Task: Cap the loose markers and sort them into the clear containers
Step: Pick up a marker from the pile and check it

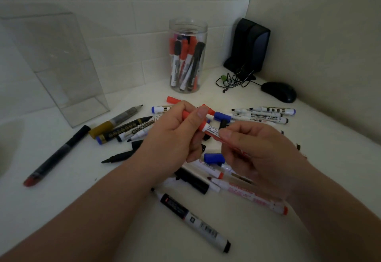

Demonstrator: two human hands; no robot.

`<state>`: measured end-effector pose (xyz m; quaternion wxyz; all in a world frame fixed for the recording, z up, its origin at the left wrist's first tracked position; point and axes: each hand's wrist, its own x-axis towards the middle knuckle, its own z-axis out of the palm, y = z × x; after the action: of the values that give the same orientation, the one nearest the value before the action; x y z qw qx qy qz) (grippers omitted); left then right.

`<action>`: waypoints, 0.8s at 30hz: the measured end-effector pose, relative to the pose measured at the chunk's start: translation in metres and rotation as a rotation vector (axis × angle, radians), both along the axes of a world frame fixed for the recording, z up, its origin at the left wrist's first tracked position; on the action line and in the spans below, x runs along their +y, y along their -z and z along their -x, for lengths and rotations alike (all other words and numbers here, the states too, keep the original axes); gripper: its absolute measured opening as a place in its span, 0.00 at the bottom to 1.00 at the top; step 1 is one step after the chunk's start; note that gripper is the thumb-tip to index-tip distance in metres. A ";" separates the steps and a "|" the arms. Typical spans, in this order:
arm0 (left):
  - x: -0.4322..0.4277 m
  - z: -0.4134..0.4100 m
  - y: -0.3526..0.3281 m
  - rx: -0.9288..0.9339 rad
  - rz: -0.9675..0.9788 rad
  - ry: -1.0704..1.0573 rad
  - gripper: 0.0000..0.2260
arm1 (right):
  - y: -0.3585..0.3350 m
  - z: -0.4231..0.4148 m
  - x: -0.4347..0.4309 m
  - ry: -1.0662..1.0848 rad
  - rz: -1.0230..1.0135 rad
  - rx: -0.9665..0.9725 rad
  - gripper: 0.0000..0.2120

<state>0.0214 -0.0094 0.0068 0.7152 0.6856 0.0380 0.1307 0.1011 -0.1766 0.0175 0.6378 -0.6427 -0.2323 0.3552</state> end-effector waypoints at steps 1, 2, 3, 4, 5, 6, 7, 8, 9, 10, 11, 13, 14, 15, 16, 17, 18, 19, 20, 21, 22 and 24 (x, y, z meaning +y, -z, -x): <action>-0.002 -0.001 0.001 -0.002 0.019 -0.037 0.17 | -0.001 0.000 0.001 0.018 0.036 -0.089 0.11; -0.003 -0.002 0.001 -0.009 0.036 -0.070 0.18 | -0.001 0.000 0.001 0.036 0.084 -0.177 0.11; -0.004 -0.003 0.000 -0.019 0.050 -0.097 0.18 | 0.000 0.000 0.002 0.047 0.133 -0.269 0.10; -0.004 -0.003 0.000 -0.029 0.048 -0.118 0.19 | 0.000 0.002 0.002 0.052 0.169 -0.362 0.07; -0.004 -0.002 -0.001 -0.034 0.022 -0.131 0.19 | 0.000 0.004 0.003 0.054 0.185 -0.439 0.03; -0.004 -0.001 -0.001 -0.030 -0.026 -0.136 0.19 | 0.000 0.008 0.005 0.062 0.177 -0.482 0.02; -0.004 0.000 -0.002 -0.022 -0.074 -0.134 0.18 | 0.000 0.011 0.006 0.076 0.151 -0.503 0.03; -0.005 0.001 -0.001 -0.021 -0.105 -0.129 0.16 | 0.000 0.015 0.009 0.091 0.108 -0.513 0.06; -0.006 0.002 -0.002 -0.022 -0.112 -0.122 0.14 | -0.001 0.018 0.011 0.104 0.062 -0.512 0.11; -0.006 0.002 -0.003 -0.022 -0.107 -0.120 0.13 | -0.002 0.022 0.015 0.115 0.017 -0.483 0.16; -0.006 0.002 -0.004 -0.022 -0.094 -0.130 0.12 | -0.003 0.025 0.017 0.120 -0.030 -0.431 0.21; -0.003 0.001 -0.005 -0.037 -0.070 -0.224 0.10 | -0.006 0.027 0.022 0.144 -0.087 -0.357 0.30; 0.001 0.000 -0.003 -0.054 -0.091 -0.302 0.10 | -0.009 0.026 0.024 0.160 -0.087 -0.372 0.30; 0.006 -0.001 -0.002 -0.069 -0.146 -0.383 0.10 | -0.012 0.025 0.026 0.169 -0.078 -0.406 0.28; 0.010 -0.001 -0.001 -0.080 -0.219 -0.452 0.11 | -0.016 0.023 0.028 0.174 -0.074 -0.435 0.26; 0.013 -0.001 -0.002 -0.091 -0.289 -0.508 0.12 | -0.020 0.021 0.030 0.178 -0.075 -0.454 0.24; 0.015 0.000 -0.002 -0.106 -0.351 -0.556 0.15 | -0.024 0.020 0.034 0.182 -0.072 -0.473 0.23; 0.016 0.001 -0.003 -0.126 -0.399 -0.603 0.17 | -0.029 0.017 0.037 0.187 -0.060 -0.498 0.22; 0.019 0.002 -0.004 -0.145 -0.442 -0.651 0.18 | -0.035 0.015 0.043 0.195 -0.046 -0.528 0.22; 0.022 0.003 -0.005 -0.157 -0.479 -0.689 0.20 | -0.042 0.010 0.048 0.212 -0.038 -0.568 0.21; 0.025 0.004 -0.006 -0.152 -0.510 -0.715 0.20 | -0.051 0.004 0.055 0.247 -0.037 -0.619 0.20; 0.031 0.004 -0.008 -0.069 -0.566 -0.723 0.21 | -0.071 -0.013 0.069 0.358 -0.087 -0.732 0.18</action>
<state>0.0179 0.0216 0.0149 0.4093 0.7919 0.2139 0.3996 0.1141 -0.1072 0.0887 0.5913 -0.7294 -0.3432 -0.0235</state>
